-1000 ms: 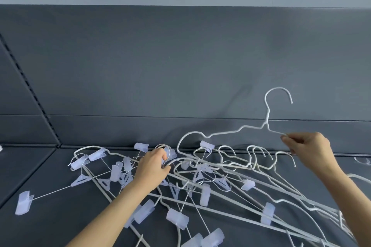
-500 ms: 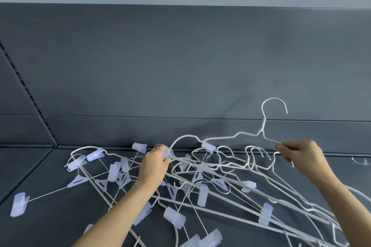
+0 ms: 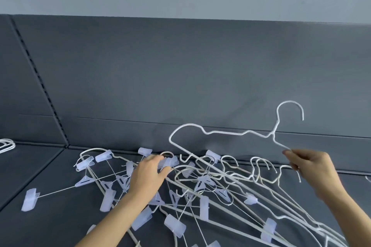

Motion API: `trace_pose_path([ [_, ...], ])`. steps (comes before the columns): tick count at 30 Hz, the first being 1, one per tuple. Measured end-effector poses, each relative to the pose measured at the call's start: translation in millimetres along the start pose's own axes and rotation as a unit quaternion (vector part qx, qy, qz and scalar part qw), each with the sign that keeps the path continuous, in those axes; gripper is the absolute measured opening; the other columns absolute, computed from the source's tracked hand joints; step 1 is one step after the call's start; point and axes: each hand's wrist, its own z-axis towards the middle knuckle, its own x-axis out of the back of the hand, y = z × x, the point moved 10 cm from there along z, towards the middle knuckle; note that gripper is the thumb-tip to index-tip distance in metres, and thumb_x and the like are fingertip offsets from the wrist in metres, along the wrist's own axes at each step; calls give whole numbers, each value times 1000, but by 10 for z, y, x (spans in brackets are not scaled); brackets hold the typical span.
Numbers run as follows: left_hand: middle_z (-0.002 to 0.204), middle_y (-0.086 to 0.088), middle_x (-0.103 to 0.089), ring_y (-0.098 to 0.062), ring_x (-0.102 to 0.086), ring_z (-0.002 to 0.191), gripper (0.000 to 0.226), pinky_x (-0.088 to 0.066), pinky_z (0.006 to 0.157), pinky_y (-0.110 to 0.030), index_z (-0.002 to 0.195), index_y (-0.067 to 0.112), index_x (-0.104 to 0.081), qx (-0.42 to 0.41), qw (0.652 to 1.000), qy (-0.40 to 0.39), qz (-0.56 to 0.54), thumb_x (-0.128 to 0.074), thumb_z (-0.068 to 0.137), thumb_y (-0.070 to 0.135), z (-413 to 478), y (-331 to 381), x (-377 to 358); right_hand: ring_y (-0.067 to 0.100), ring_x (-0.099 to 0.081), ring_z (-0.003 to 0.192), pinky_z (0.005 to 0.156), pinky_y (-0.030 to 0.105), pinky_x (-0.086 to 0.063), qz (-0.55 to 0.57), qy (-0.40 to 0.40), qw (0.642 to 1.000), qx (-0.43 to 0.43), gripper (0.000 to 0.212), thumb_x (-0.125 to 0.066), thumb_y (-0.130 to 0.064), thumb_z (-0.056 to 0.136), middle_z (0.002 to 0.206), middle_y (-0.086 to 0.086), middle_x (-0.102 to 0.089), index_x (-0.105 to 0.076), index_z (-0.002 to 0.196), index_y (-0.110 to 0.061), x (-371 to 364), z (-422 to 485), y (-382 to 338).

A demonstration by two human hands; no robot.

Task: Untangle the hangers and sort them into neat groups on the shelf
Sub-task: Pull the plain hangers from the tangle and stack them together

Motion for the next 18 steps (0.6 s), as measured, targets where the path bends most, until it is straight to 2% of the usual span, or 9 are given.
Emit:
trace_pose_path([
  [2,112,-5,-62,-24,-55,108,32,-45,88,-34,113,10,-62,-25,998,48,-10,-60,86,25,-94,38,225,14,-25,43,36,18,-19,10,-30,999,18,36,-63,-18,84,43,0,-36,-54,57,5,-191,2,-111],
  [4,104,-3,-62,-20,-54,103,30,-46,89,-34,107,10,-64,-70,991,116,12,-55,87,30,-193,115,486,12,-24,41,38,18,-20,19,-68,997,44,39,-62,-16,85,42,0,-36,-51,53,4,-423,-7,-272],
  [7,106,-1,-62,-10,-43,103,47,-43,91,-27,111,13,-60,-131,976,162,70,-39,82,45,-305,254,796,12,-27,43,45,24,-24,15,-129,988,79,32,-61,-17,85,48,6,-41,-60,64,8,-827,-75,-562],
  [9,124,-2,-57,-13,-39,116,67,-39,99,-33,125,15,-47,-160,973,102,135,-38,77,60,-319,264,795,12,-26,43,45,23,-24,15,-169,981,97,33,-60,-16,86,44,0,-40,-58,61,6,-1121,-170,-752],
  [10,136,-2,-49,-16,-35,126,83,-32,106,-36,133,16,-36,-171,968,55,177,-36,71,70,-315,209,737,11,-25,42,43,20,-23,17,-186,977,106,35,-60,-15,86,42,-3,-38,-54,56,4,-1260,-225,-855],
  [12,151,2,-17,-17,-21,140,109,-7,117,-34,143,16,-10,-189,951,-29,242,-35,61,83,-325,64,682,10,-23,41,41,16,-21,15,-211,970,121,38,-59,-14,86,43,-1,-37,-49,52,2,-1517,-332,-1071],
  [14,150,7,5,-13,-5,142,119,10,115,-34,145,18,9,-207,942,-49,261,-45,59,82,-350,-108,795,9,-22,40,40,15,-20,23,-227,965,131,43,-57,-12,86,43,1,-36,-43,47,-3,-1770,-448,-1295],
  [16,153,8,8,-12,4,143,118,14,111,-30,144,19,16,-173,953,-79,237,-57,67,70,-356,-452,963,9,-22,40,40,14,-20,33,-244,959,137,45,-56,-10,87,41,-3,-35,-39,45,-10,-2073,-601,-1544],
  [18,154,6,2,-15,-1,142,113,3,115,-28,145,22,12,-125,964,-103,213,-63,70,61,-362,-900,1185,9,-22,42,42,16,-21,35,-260,954,143,45,-56,-9,87,40,-4,-35,-37,46,-11,-2465,-790,-1810],
])
